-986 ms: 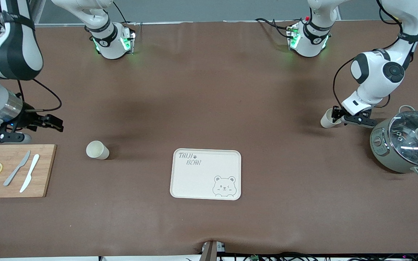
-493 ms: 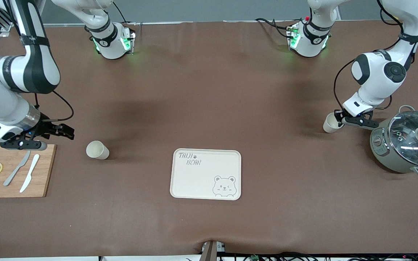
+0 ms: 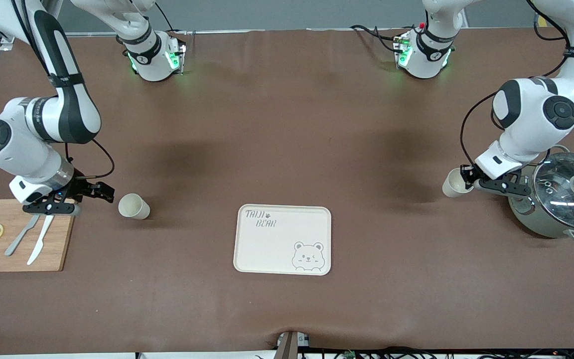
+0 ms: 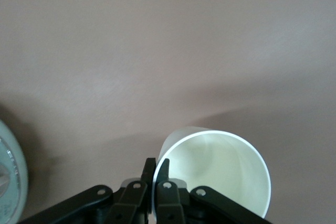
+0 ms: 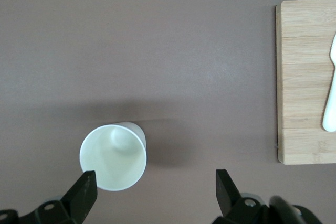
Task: Place white IKEA cup upright on tray with both arms
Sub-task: 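Carry the cup to the tray while the right gripper grasps the cup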
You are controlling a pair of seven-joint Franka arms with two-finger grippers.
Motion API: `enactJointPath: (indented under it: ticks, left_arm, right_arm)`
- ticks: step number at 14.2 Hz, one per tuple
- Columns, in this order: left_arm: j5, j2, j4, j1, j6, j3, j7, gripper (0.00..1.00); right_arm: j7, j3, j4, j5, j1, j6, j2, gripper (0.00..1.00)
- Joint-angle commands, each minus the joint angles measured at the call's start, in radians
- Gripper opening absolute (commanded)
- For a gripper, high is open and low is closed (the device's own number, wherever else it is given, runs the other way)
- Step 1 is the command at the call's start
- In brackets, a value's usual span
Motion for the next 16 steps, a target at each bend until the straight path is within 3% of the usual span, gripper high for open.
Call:
enactJointPath:
  ticks: [1, 4, 10, 16]
  left_arm:
    - [-0.017, 0.071, 0.116, -0.001, -0.077, -0.09, -0.123, 0.0]
    - [-0.016, 0.114, 0.191, -0.031, -0.122, -0.173, -0.29, 0.0]
    - [0.007, 0.306, 0.438, -0.211, -0.208, -0.165, -0.453, 0.0]
    - [0.2, 0.501, 0.668, -0.367, -0.257, -0.147, -0.692, 0.0]
  right_arm:
    - [-0.005, 0.012, -0.001, -0.009, -0.026, 0.046, 0.033, 1.0]
    - [-0.005, 0.012, -0.003, -0.009, -0.026, 0.092, 0.071, 1.0]
    - [-0.003, 0.012, -0.001, -0.009, -0.024, 0.13, 0.116, 1.0]
    - [-0.003, 0.014, -0.003, -0.009, -0.021, 0.145, 0.145, 1.0]
